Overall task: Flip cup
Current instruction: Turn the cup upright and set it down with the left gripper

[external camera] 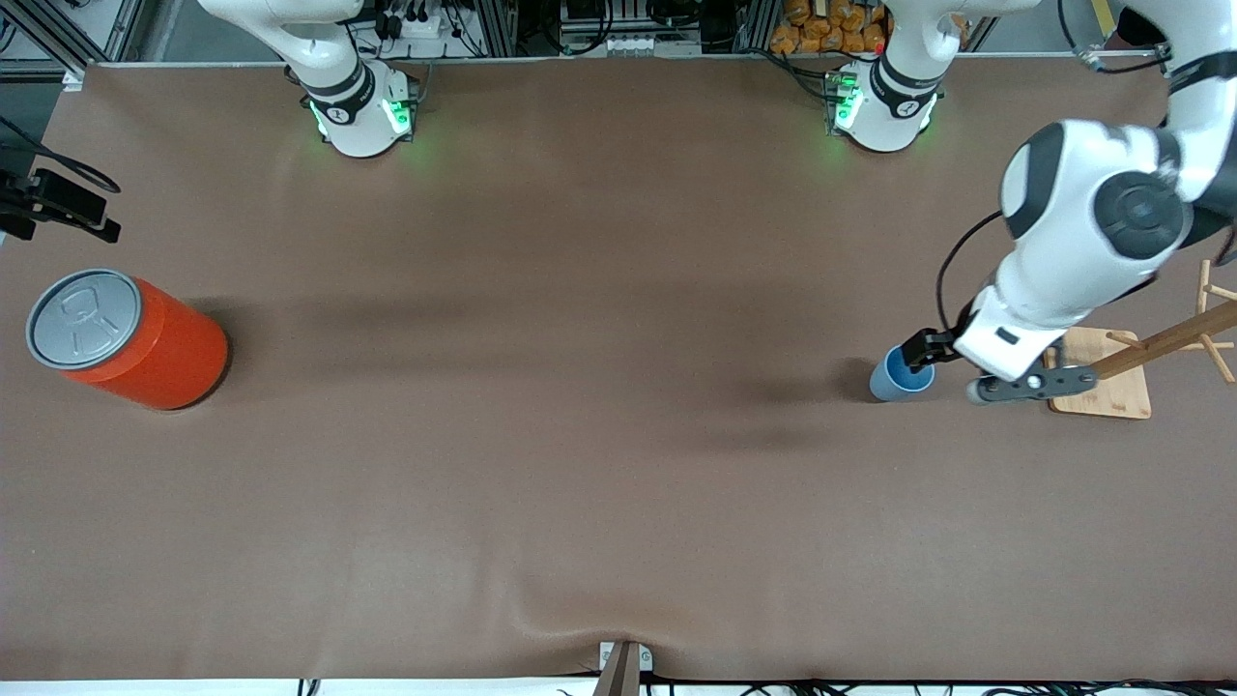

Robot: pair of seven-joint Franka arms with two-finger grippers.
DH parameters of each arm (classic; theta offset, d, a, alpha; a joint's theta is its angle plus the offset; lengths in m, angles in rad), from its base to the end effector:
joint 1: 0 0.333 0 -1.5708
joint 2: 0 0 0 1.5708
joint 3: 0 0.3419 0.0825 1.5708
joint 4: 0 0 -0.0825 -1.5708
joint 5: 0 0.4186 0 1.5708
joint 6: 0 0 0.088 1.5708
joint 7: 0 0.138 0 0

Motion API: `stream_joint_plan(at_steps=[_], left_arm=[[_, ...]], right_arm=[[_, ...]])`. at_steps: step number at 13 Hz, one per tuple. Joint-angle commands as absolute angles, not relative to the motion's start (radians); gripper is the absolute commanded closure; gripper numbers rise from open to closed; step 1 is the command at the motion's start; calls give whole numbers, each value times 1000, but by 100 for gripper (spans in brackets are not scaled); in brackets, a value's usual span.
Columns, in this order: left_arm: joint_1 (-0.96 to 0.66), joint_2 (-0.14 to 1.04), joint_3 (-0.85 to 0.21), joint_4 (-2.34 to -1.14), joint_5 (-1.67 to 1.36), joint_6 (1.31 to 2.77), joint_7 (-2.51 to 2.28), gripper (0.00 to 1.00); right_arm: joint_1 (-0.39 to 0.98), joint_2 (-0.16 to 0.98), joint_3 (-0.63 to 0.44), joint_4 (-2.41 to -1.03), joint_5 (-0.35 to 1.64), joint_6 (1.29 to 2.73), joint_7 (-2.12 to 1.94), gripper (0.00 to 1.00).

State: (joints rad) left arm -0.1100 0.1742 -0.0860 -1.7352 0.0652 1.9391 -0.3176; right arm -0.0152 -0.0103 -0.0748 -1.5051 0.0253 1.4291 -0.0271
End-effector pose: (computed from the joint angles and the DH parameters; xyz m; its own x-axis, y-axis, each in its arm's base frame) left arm 0.6440 -0.1186 0.4594 0.9941 0.0996 0.0430 0.1011 -0.9943 -0.0349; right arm 0.5669 -0.0476 0.6463 0.9961 -0.0591 -0.0649 -0.0610 -0.9978 -0.0278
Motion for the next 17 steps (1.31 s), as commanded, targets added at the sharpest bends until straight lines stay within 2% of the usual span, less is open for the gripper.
stream_joint_plan(at_steps=[1,5,6,8,11,14,15,17], left_arm=[[-80,187,-89,-1568,80,1817,-333,0],[-58,172,-90,-1419,83,1671,-296,0],[-23,164,-95,-1413,77,1651,-247,0],[17,86,-97,-1471,17,1634,-204,0],[21,-76,-95,-1694,2,1715,-212,0],[51,-159,-97,-1830,-61,1765,-213,0],[48,-161,-100,-1830,-55,1766,-209,0],[40,-106,-100,-1740,-37,1755,-202,0]], right_arm=[[-26,-12,-64,-1500,12,1428,-17,0],[-26,-12,-64,-1500,12,1430,-17,0],[-26,-12,-64,-1500,12,1428,-17,0],[-26,-12,-64,-1500,12,1428,-17,0],[-26,-12,-64,-1500,12,1430,-17,0],[-26,-12,-64,-1500,12,1430,-17,0],[-26,-12,-64,-1500,12,1430,-17,0],[-26,-12,-64,-1500,12,1430,-17,0]])
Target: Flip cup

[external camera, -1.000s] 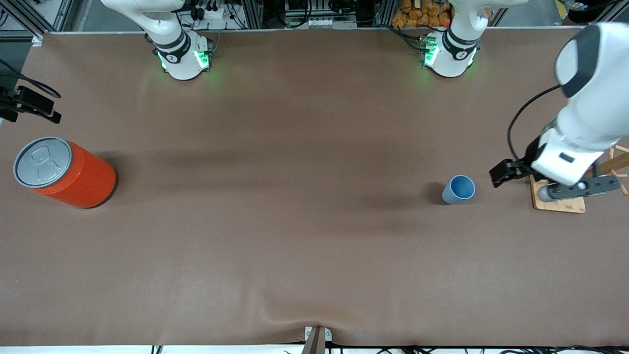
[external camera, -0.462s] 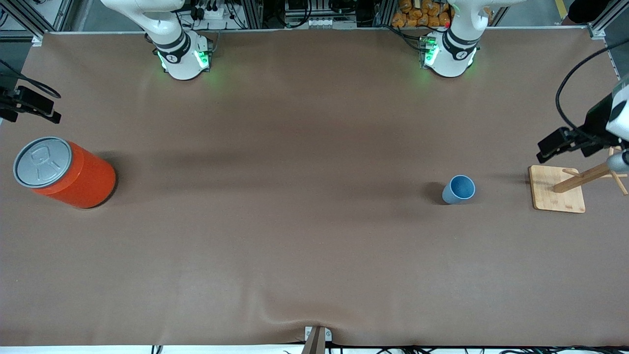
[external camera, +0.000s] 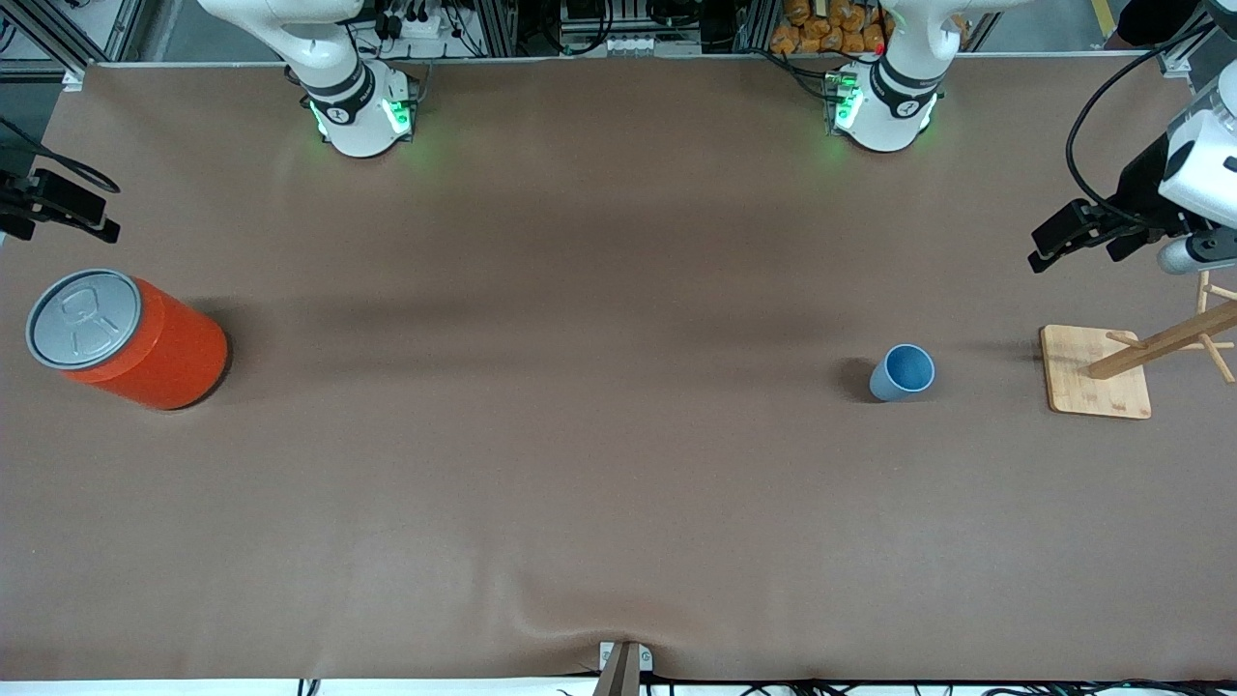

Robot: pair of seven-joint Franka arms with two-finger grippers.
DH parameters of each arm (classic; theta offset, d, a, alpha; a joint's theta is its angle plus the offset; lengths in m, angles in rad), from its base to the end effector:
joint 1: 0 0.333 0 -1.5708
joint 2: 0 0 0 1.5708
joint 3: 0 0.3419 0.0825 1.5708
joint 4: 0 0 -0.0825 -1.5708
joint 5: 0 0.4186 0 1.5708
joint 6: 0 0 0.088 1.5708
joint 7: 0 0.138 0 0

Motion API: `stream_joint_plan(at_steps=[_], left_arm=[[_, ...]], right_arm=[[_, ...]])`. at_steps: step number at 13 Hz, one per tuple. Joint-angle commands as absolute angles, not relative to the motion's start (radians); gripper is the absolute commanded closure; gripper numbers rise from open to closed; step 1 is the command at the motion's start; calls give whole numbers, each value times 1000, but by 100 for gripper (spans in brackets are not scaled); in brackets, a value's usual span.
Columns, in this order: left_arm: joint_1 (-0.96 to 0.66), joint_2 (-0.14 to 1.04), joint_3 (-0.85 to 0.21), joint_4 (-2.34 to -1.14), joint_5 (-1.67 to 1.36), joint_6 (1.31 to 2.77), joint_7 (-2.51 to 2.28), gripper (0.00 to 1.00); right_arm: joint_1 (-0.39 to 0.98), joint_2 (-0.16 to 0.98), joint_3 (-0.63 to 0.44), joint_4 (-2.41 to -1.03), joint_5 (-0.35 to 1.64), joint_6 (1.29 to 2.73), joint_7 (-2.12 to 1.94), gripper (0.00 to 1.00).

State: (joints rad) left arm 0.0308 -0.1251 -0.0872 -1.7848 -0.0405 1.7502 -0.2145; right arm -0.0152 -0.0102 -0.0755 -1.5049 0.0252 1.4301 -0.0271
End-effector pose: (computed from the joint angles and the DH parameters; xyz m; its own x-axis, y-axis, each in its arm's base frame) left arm 0.5624 -0.0391 0.5978 0.9830 0.1644 0.0815 0.1609 -0.9858 0.0479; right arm 0.5670 -0.0480 0.6464 0.9962 -0.0598 -0.0638 -0.0617 -0.9977 -0.0276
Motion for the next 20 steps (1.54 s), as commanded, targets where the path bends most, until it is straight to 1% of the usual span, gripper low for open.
stream_joint_plan(at_steps=[1,2,11,13,15,16,20], left_arm=[[43,-74,-100,-1680,-35,1729,-201,0],[48,-58,-100,-1651,-35,1695,-199,0],[49,-63,-91,-1655,-35,1683,-187,0],[29,-92,-84,-1667,-37,1651,-184,0],[-3,-103,-5,-1663,-18,1637,-110,0],[-3,-110,12,-1667,-18,1628,-42,0],[-5,-146,8,-1661,-17,1560,-100,0]], right_arm=[[-26,-12,-64,-1500,12,1430,-17,0],[-26,-12,-64,-1500,12,1430,-17,0],[-25,-12,-64,-1500,12,1430,-17,0],[-25,-12,-64,-1500,12,1430,-17,0],[-25,-12,-64,-1500,12,1430,-17,0],[-25,-12,-63,-1500,12,1430,-17,0],[-23,-12,-64,-1500,12,1430,-15,0]])
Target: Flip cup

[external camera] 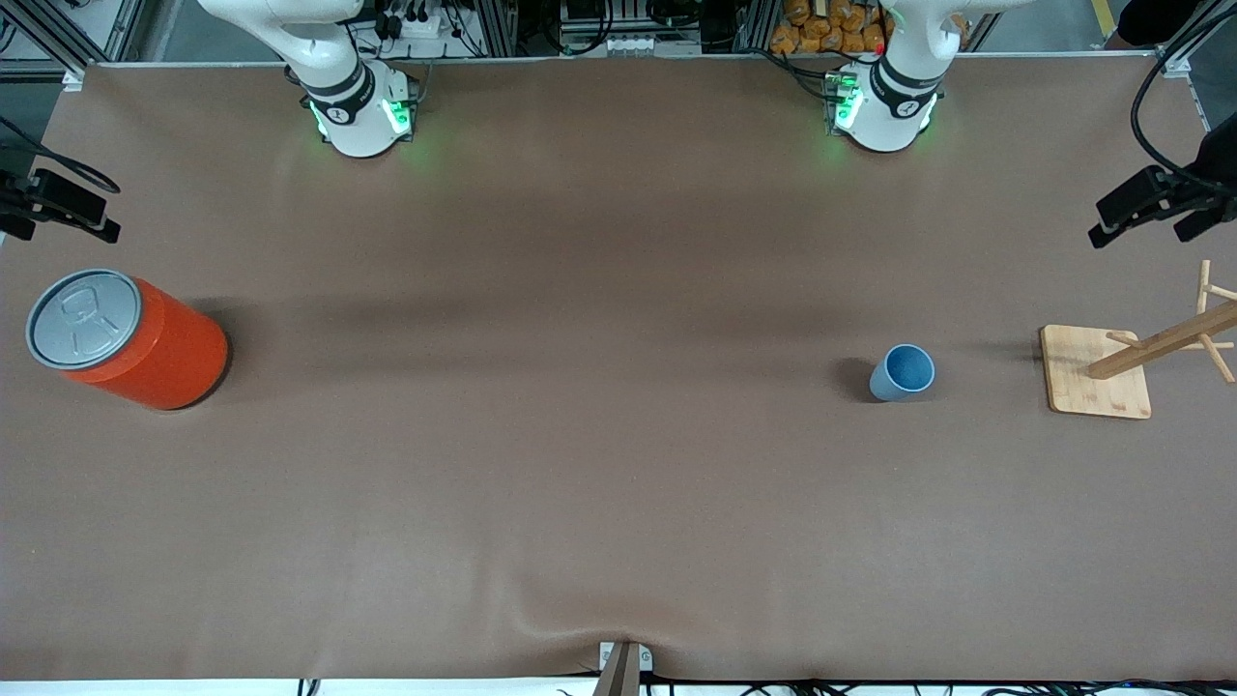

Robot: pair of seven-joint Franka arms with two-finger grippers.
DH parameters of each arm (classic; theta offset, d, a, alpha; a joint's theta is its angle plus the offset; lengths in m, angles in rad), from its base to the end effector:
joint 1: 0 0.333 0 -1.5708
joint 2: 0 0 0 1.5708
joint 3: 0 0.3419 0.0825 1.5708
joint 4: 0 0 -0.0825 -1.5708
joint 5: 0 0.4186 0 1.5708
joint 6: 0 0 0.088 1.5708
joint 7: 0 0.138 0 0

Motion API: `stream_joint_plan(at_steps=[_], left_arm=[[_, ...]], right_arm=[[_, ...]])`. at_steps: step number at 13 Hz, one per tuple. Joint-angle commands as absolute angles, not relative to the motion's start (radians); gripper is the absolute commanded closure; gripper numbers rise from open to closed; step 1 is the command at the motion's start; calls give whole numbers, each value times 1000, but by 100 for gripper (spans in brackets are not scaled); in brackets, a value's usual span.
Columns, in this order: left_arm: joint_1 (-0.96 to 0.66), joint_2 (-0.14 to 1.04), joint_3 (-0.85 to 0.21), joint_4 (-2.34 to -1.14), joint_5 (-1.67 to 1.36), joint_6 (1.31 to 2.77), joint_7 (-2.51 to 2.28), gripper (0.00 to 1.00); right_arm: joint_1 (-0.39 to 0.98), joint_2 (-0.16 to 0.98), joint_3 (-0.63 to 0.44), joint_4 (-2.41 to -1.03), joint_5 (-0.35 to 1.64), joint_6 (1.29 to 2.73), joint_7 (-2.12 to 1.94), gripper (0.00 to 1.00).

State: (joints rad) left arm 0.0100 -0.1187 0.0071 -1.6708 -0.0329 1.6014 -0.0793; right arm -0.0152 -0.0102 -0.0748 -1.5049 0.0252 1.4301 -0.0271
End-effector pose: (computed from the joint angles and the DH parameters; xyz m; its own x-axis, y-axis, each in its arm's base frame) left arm 0.5531 0.0052 0.6392 0.9942 0.0972 0.0464 0.0955 -0.9947 0.0375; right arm 0.5671 -0.0476 0.6464 0.9962 -0.0591 -0.0638 -0.0610 -0.9978 -0.0276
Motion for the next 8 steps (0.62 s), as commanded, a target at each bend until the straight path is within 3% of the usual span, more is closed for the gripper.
stream_joint_plan(at_steps=[1,8], left_arm=[[-5,-144,9,-1642,-17,1560,-88,0],[-5,-132,5,-1638,-17,1557,-64,0]], right_arm=[[-23,-12,-64,-1500,11,1430,-15,0],[-23,-12,-64,-1500,12,1430,-14,0]])
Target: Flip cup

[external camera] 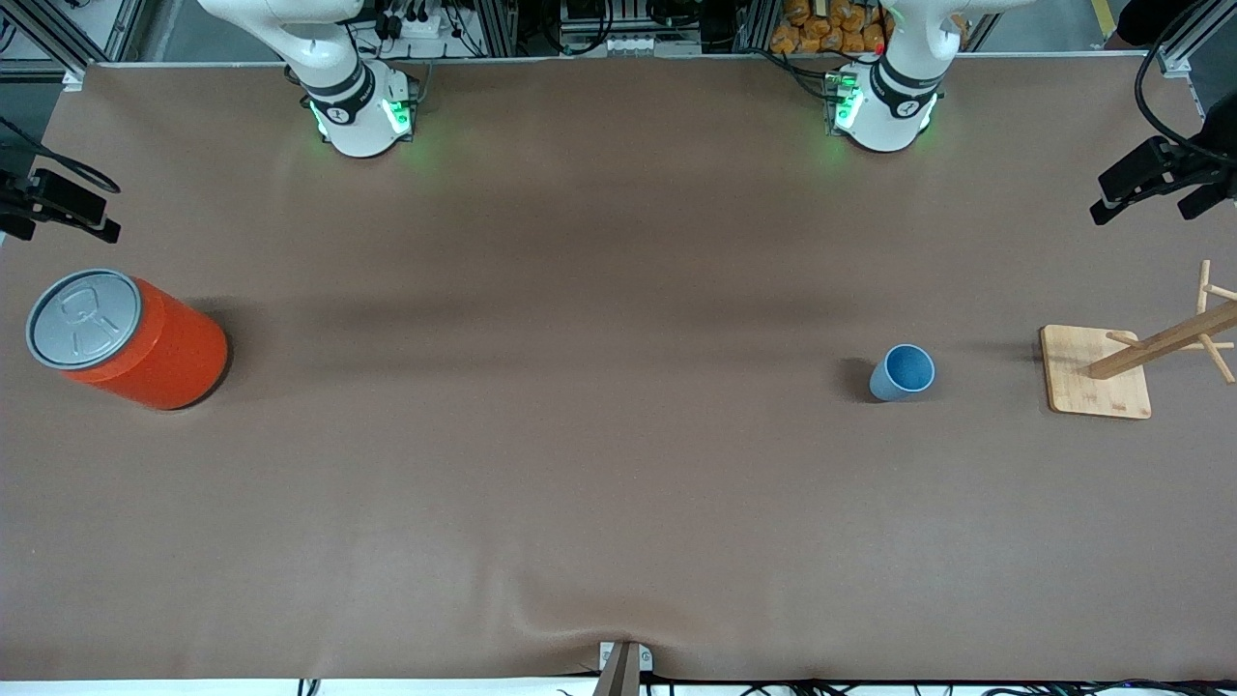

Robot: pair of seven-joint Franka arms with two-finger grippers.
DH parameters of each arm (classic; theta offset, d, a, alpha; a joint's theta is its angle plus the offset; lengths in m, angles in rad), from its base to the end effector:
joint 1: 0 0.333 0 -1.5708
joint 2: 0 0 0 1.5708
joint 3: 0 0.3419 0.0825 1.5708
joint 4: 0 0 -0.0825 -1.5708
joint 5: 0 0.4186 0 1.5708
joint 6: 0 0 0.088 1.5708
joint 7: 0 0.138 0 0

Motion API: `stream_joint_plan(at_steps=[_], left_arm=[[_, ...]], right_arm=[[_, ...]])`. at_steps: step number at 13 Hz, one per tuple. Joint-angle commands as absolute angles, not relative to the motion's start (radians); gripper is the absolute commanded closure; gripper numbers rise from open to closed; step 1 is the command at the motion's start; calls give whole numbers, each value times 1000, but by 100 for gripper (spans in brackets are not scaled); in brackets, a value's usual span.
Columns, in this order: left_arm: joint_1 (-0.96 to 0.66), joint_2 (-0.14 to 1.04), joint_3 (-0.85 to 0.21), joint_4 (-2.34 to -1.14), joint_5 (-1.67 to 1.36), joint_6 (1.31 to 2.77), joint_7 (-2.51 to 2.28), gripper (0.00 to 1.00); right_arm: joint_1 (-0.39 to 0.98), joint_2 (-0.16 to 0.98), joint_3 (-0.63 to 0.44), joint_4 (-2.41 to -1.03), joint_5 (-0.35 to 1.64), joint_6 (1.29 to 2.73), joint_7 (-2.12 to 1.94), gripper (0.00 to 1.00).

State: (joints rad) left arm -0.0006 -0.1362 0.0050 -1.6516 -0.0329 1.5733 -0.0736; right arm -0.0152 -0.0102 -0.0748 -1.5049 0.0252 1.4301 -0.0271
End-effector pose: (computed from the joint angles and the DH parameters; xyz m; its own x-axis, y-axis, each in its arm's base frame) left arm 0.5446 -0.0019 0.6559 0.9954 0.0779 0.0552 0.0759 -0.9964 0.0377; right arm 0.5671 -0.0476 0.6464 0.9962 -0.0591 -0.0638 -0.0610 -0.9978 -0.0276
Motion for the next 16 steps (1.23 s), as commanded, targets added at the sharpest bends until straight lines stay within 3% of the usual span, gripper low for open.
stream_joint_plan(at_steps=[1,16], left_arm=[[-5,-130,3,-1637,-17,1555,-63,0],[5,-114,-17,-1628,-26,1514,-66,0]], right_arm=[[-23,-12,-64,-1500,11,1430,-14,0],[-28,-11,-64,-1499,15,1430,-14,0]])
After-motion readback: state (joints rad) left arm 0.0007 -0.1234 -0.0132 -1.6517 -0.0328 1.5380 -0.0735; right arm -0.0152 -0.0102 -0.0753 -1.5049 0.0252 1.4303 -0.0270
